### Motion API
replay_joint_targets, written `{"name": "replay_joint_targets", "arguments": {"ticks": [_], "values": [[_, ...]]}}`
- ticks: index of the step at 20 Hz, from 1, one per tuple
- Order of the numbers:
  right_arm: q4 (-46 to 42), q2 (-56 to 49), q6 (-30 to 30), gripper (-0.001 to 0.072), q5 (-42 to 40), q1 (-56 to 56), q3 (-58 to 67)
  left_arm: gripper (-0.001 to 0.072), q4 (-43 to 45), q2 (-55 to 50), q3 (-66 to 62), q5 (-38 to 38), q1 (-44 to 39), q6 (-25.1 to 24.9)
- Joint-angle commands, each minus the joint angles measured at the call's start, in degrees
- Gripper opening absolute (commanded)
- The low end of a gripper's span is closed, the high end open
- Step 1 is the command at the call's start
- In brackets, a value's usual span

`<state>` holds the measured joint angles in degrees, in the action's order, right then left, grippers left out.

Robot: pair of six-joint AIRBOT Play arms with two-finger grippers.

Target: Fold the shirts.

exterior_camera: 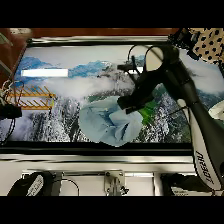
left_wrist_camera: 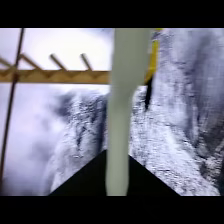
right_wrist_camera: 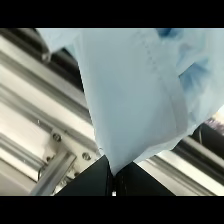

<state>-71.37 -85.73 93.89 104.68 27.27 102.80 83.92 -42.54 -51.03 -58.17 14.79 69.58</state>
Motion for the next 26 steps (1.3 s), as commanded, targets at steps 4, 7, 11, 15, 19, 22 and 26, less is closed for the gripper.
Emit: {"name": "replay_joint_targets", "arguments": {"ticks": [4,7,11,15,19,22,26], "values": [[-8.9,0.0,0.7,0.0069,2.0,-6.7,6.9,0.0059,-7.1,0.7,-7.5,-25.6,-26.9,-4.7],[-10.5,0.0,0.5,0.0069,2.0,-7.0,6.9,0.0058,-1.6,0.8,-7.5,-37.2,-36.5,-1.8],[-10.2,0.0,4.6,0.0069,2.0,-6.8,6.9,0.0058,-0.6,0.8,-7.3,-39.6,-43.3,-1.9],[-9.7,0.0,11.1,0.0068,2.0,-3.4,6.5,0.0058,-0.6,0.8,-7.3,-43.5,-47.1,-3.5],[-12.3,0.0,12.7,0.0068,2.0,-0.3,2.3,0.0058,-0.5,0.9,-7.1,-43.4,-47.3,-4.6],[-11.3,0.1,13.0,0.0068,2.0,-0.3,0.9,0.0058,-0.2,1.3,-5.7,-43.5,-47.3,-4.7],[-16.1,1.2,11.8,0.0068,2.0,-0.4,0.9,0.0057,8.3,6.6,-5.8,-43.4,-46.7,-2.3]]}}
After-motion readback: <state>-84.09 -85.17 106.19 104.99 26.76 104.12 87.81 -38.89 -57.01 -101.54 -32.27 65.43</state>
